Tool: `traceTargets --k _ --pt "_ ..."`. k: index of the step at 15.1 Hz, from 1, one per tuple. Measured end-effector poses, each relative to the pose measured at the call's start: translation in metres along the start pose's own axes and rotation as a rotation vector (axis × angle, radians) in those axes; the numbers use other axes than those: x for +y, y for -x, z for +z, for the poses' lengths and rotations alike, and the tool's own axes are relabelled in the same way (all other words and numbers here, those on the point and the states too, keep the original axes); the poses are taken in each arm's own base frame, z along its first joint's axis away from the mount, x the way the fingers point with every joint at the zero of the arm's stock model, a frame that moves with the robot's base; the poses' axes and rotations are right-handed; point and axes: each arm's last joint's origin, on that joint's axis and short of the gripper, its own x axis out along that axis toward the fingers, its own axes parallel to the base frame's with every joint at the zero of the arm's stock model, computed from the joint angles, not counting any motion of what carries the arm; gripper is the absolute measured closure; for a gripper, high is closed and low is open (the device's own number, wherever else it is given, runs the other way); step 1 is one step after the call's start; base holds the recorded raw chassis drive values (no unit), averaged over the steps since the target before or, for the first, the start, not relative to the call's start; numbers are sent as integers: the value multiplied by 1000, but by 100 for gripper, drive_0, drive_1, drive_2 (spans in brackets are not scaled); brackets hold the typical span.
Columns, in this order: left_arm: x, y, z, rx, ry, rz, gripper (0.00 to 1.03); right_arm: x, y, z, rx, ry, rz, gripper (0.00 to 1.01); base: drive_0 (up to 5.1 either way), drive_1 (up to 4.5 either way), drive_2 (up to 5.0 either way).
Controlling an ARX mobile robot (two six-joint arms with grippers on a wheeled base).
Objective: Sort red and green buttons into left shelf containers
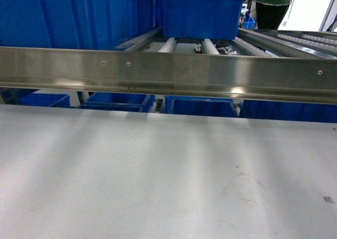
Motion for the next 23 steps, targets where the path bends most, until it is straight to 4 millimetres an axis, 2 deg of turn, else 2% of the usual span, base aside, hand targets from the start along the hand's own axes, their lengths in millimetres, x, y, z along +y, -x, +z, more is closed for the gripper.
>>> traceTargets --k 23 --pt "0 0 0 -2 1 2 78 0 0 0 0 0 0 75 -470 106 373"
